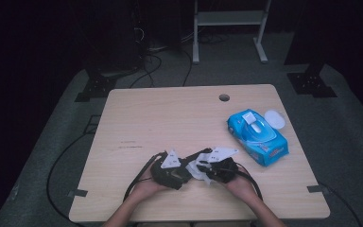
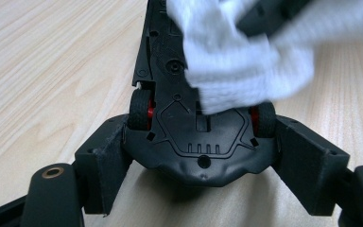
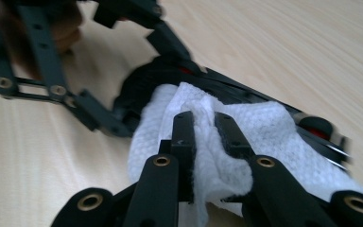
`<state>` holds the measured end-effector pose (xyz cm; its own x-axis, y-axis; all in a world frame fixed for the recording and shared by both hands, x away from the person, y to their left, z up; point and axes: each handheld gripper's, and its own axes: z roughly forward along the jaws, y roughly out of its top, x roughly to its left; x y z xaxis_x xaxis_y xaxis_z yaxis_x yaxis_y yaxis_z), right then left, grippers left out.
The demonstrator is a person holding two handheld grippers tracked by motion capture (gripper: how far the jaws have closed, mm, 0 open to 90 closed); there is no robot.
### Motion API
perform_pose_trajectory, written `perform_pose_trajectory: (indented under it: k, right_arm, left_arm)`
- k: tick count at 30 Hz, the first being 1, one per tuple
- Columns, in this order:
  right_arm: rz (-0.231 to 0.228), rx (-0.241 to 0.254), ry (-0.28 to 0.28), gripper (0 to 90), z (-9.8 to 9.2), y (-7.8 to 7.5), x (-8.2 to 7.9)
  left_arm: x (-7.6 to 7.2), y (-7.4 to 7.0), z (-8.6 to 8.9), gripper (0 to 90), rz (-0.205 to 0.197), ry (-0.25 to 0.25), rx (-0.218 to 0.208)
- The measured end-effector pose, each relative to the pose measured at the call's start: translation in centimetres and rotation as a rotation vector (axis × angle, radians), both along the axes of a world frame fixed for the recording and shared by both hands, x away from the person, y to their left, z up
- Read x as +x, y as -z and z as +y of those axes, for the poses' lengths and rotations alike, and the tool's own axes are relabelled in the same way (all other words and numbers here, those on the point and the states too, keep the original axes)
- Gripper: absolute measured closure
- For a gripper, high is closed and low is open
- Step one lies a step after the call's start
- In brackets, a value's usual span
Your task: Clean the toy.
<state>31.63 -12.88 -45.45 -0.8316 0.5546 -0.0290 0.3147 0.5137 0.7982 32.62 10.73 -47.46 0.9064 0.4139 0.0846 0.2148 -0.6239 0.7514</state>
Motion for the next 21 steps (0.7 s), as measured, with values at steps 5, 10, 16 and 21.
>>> perform_pose_trajectory:
  k: [5, 10, 16, 21]
  right_arm:
    - [0.016, 0.029, 0.117, 79.1, -3.5, 0.0, 1.3]
    - [0.050, 0.045, 0.127, 79.0, -4.1, 0.0, 1.2]
    - [0.045, 0.039, 0.125, 79.0, -3.9, 0.0, 1.2]
    - [0.041, 0.037, 0.125, 79.0, -3.8, 0.0, 1.2]
  left_arm:
    - [0.1, 0.0, 0.0, 23.9, 0.001, 0.000, -0.001]
    - [0.1, 0.1, 0.0, 23.8, 0.003, 0.000, -0.008]
    - [0.6, 0.1, 0.4, 20.2, 0.110, -0.016, -0.083]
    - [1.2, 0.2, 0.9, 16.3, 0.213, -0.037, -0.134]
